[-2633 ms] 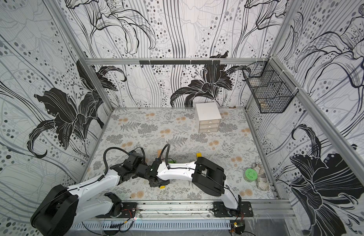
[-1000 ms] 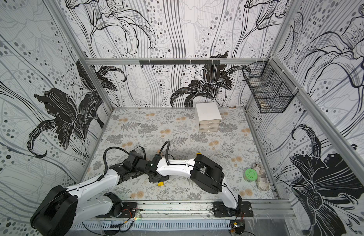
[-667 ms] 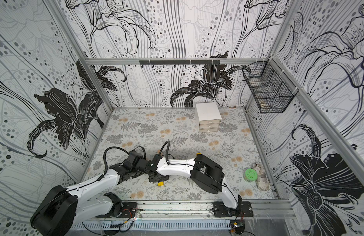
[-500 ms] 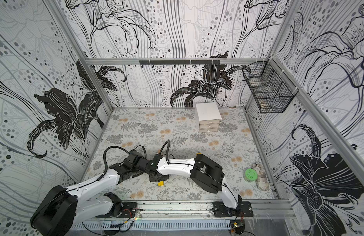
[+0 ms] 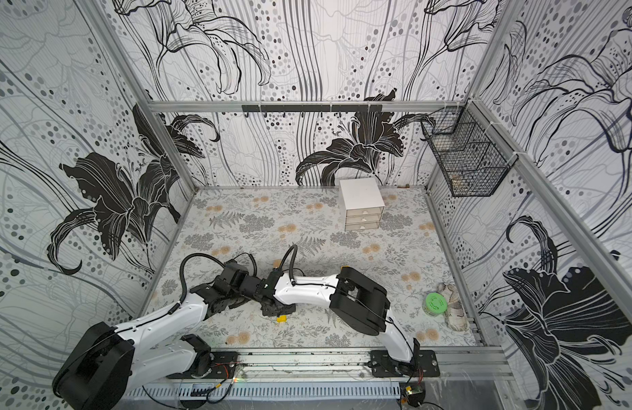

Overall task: Assemble the letter h with building blocks
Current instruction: Assemble the building block at the center of the board.

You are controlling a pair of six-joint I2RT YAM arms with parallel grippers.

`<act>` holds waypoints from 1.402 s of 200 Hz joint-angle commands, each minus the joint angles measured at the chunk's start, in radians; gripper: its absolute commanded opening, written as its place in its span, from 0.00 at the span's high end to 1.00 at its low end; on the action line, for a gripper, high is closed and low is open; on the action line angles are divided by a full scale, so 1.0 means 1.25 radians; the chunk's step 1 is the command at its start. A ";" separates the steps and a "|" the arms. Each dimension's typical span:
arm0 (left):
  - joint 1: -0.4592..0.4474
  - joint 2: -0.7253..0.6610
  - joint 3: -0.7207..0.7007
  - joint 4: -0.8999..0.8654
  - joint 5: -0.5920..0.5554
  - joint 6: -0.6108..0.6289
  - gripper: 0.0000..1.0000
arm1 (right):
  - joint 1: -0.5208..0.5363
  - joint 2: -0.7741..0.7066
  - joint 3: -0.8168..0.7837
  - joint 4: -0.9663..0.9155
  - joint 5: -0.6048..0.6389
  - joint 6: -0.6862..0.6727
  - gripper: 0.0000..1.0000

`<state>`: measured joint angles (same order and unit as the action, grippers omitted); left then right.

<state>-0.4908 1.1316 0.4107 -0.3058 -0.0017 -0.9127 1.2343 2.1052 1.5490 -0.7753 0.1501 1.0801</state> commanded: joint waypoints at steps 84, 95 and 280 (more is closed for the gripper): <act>0.004 -0.013 0.000 0.003 -0.009 0.012 0.87 | -0.013 0.027 0.063 -0.028 0.007 -0.020 0.65; 0.004 -0.016 0.000 0.002 -0.008 0.012 0.87 | -0.013 0.029 0.063 -0.030 0.005 -0.019 0.65; 0.003 -0.016 0.007 -0.003 -0.007 0.015 0.87 | -0.015 0.027 0.062 -0.033 0.004 -0.023 0.59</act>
<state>-0.4759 1.1225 0.4103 -0.3134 -0.0021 -0.9123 1.2224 2.1368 1.6119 -0.8059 0.1375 1.0573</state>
